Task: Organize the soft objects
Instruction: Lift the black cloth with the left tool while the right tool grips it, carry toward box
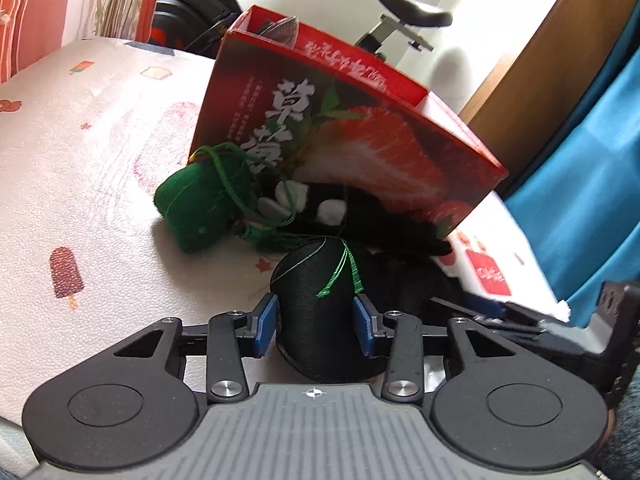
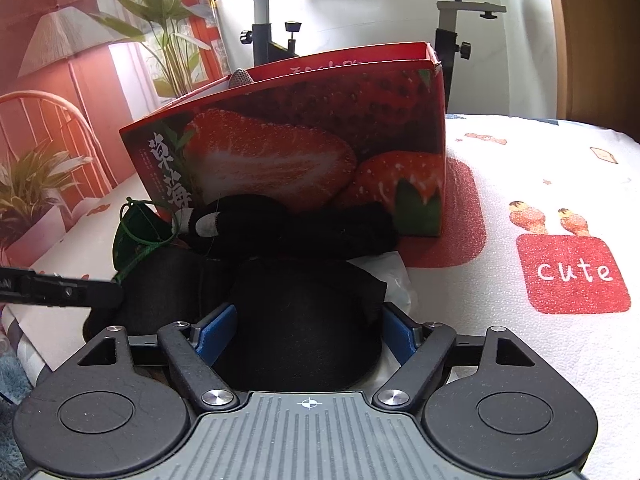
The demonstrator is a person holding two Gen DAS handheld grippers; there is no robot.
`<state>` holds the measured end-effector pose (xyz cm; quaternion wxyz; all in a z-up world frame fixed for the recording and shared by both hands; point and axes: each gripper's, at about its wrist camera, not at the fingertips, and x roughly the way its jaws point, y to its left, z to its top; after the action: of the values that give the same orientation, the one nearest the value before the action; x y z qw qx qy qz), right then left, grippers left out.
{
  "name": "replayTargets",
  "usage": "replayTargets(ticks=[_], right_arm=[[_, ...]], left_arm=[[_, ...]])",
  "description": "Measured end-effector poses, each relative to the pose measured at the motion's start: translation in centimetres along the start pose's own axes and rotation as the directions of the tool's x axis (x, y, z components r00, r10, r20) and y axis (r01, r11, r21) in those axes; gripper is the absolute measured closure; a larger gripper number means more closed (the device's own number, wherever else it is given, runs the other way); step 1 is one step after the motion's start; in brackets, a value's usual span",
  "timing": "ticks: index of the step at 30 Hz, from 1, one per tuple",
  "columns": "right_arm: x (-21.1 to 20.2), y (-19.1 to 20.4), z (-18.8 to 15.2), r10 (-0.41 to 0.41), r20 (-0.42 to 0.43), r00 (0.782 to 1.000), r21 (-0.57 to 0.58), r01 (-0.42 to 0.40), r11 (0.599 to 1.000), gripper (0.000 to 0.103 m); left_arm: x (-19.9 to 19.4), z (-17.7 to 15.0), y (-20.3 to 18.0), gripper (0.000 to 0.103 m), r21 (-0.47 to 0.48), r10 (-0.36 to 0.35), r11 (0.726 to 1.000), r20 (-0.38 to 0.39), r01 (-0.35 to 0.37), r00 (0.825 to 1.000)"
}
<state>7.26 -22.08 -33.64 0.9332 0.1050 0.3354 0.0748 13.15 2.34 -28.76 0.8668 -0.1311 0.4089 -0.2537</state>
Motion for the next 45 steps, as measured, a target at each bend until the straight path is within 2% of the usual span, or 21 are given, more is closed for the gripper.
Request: replayTargets(ticks=[7,12,15,18,22,28,37,45], right_arm=[[0.1,0.3,0.0,0.001,-0.006,1.000,-0.021,-0.002,1.000,0.027],[-0.2,0.4,0.0,0.007,-0.004,1.000,-0.024,-0.007,1.000,0.033],[-0.4,0.2,0.1,0.008,0.001,1.000,-0.011,-0.008,1.000,0.041],[-0.7,0.1,0.2,0.011,0.012,1.000,0.002,-0.011,1.000,0.055],[-1.3,0.5,0.3,0.023,0.024,0.999,-0.018,-0.023,1.000,0.066],[-3.0,1.8,1.3,0.057,0.091,0.994,-0.079,-0.050,0.996,0.077],[-5.8,2.5,4.6,0.087,0.191,0.978,-0.112,-0.066,0.992,0.078],[-7.4,3.6,10.2,0.133,0.277,0.952,-0.192,-0.081,0.978,0.078]], left_arm=[[-0.8,0.3,0.3,0.058,-0.039,-0.046,0.998,0.043,0.047,0.998],[-0.1,0.0,-0.3,0.065,0.015,0.051,0.999,0.006,-0.051,0.999],[0.0,-0.1,-0.6,0.074,0.050,0.095,0.994,0.010,-0.096,0.995],[-0.1,0.1,-0.3,0.082,0.057,0.137,0.989,0.023,-0.138,0.990],[-0.9,0.4,-0.1,0.087,0.053,0.139,0.988,0.055,-0.142,0.989],[-2.2,0.7,-1.2,0.091,0.083,0.114,0.989,0.115,-0.124,0.987],[-5.1,3.0,-2.9,0.091,0.126,0.089,0.985,0.235,-0.121,0.968],[-7.1,7.4,-4.7,0.091,0.149,0.056,0.982,0.350,-0.115,0.935]])
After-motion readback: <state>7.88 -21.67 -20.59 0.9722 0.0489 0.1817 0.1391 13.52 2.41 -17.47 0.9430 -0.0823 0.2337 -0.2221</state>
